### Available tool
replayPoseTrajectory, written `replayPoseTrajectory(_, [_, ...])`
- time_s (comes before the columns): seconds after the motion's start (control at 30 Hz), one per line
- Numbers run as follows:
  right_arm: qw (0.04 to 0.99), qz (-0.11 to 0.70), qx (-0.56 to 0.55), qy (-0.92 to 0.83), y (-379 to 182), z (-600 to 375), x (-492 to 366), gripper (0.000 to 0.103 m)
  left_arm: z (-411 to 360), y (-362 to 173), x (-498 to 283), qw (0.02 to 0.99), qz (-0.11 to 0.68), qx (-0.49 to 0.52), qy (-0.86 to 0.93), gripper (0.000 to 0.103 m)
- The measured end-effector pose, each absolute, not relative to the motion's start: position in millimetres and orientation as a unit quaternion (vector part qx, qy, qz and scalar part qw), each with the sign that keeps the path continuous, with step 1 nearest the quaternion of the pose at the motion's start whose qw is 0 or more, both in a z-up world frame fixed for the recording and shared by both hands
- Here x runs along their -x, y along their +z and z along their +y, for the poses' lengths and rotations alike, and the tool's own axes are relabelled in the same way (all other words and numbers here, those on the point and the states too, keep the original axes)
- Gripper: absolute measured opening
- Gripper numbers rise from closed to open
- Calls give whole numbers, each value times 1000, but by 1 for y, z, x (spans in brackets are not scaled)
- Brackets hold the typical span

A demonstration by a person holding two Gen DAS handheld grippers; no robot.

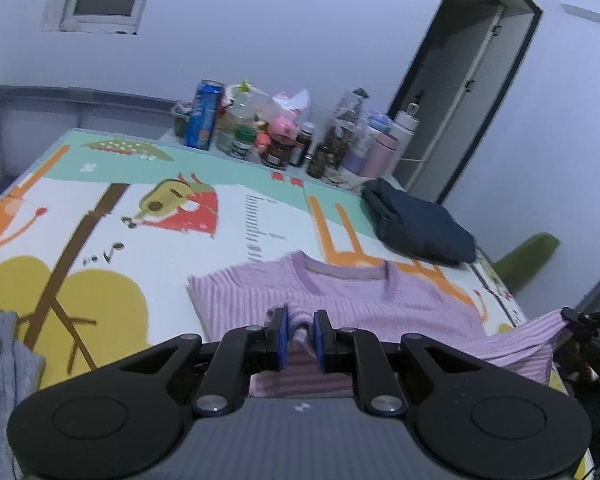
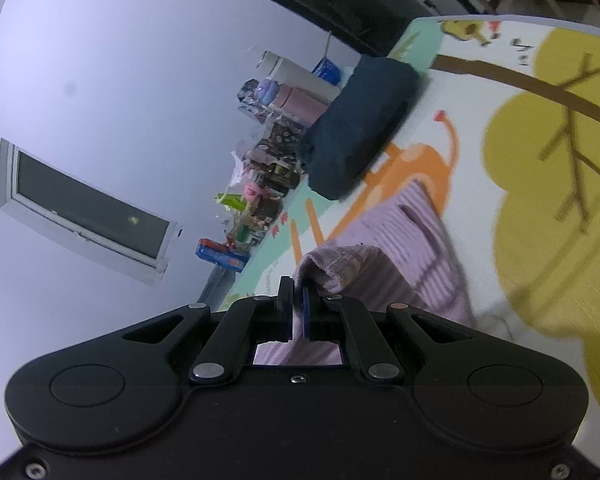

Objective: Fold clothes
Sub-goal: 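Lift the hem with both grippers and fold it toward the collar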

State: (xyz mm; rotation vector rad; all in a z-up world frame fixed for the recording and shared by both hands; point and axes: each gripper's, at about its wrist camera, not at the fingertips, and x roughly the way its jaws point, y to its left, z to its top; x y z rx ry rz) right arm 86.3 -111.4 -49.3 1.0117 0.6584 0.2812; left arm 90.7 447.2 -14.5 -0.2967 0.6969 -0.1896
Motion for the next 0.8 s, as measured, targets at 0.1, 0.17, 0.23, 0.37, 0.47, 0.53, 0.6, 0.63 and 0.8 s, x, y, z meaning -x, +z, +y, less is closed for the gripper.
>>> replayPoseTrajectory(0.1, [811, 315, -472, 144, -52, -106, -120, 5, 446, -14, -112, 926, 341, 142, -73, 15])
replayPoseTrajectory(0.17, [809, 320, -470, 151, -54, -103, -141, 5, 443, -15, -126, 927, 344, 135, -60, 15])
replayPoseTrajectory(0.23, [805, 322, -472, 158, -57, -100, -162, 5, 441, -17, -141, 927, 347, 134, -46, 15])
replayPoseTrajectory(0.37, [797, 328, -479, 167, -68, -98, -199, 5, 436, -23, -172, 926, 354, 131, -30, 15])
replayPoseTrajectory(0.47, [792, 334, -481, 172, -78, -97, -225, 5, 432, -28, -196, 924, 360, 125, -20, 15])
replayPoseTrajectory(0.53, [791, 337, -480, 172, -85, -96, -242, 5, 429, -31, -212, 924, 364, 121, -13, 15])
replayPoseTrajectory(0.6, [789, 340, -482, 171, -91, -95, -256, 5, 426, -34, -227, 923, 368, 114, -11, 15])
replayPoseTrajectory(0.63, [788, 340, -483, 170, -94, -94, -263, 5, 425, -36, -234, 922, 370, 110, -11, 15])
replayPoseTrajectory(0.8, [783, 353, -490, 147, -108, -90, -290, 5, 424, -54, -264, 913, 395, 102, -16, 16])
